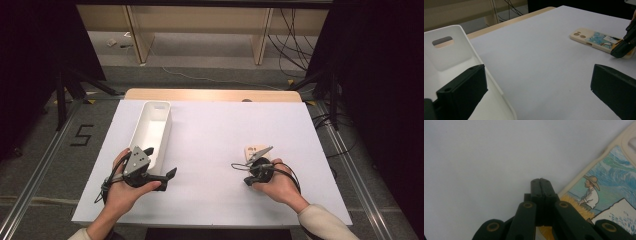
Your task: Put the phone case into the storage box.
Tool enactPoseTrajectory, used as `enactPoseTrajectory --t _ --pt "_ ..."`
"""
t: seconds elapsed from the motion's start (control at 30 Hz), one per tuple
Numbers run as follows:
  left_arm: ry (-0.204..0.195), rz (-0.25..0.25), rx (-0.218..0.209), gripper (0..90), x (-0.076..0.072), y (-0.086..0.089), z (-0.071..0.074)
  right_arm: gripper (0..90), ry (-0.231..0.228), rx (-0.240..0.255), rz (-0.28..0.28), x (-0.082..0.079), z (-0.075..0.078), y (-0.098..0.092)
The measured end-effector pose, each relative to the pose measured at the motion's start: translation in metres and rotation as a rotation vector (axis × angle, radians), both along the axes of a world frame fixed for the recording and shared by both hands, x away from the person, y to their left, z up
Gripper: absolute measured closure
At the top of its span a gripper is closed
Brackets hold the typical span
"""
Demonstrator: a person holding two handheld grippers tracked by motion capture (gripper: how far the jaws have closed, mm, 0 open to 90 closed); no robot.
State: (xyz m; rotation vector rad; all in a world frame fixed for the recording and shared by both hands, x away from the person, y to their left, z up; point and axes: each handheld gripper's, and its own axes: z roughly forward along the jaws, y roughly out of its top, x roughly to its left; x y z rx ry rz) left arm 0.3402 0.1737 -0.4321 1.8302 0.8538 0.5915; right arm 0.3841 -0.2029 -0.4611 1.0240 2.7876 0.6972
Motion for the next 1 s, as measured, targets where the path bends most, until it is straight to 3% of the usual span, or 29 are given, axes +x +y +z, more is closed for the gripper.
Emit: enactPoseTrajectory --t 0.57,1.0 --pt "0.0 0.003 -0.001 0.0 0.0 0.0 0.0 90.0 -0.002 -0.051 -0.098 -0.002 0.004 -0.05" --pt "-0.002 0.002 -0.001 0.0 0.0 0.0 0.0 90.0 -0.019 -0.102 -0.139 0.002 0.004 -0.07"
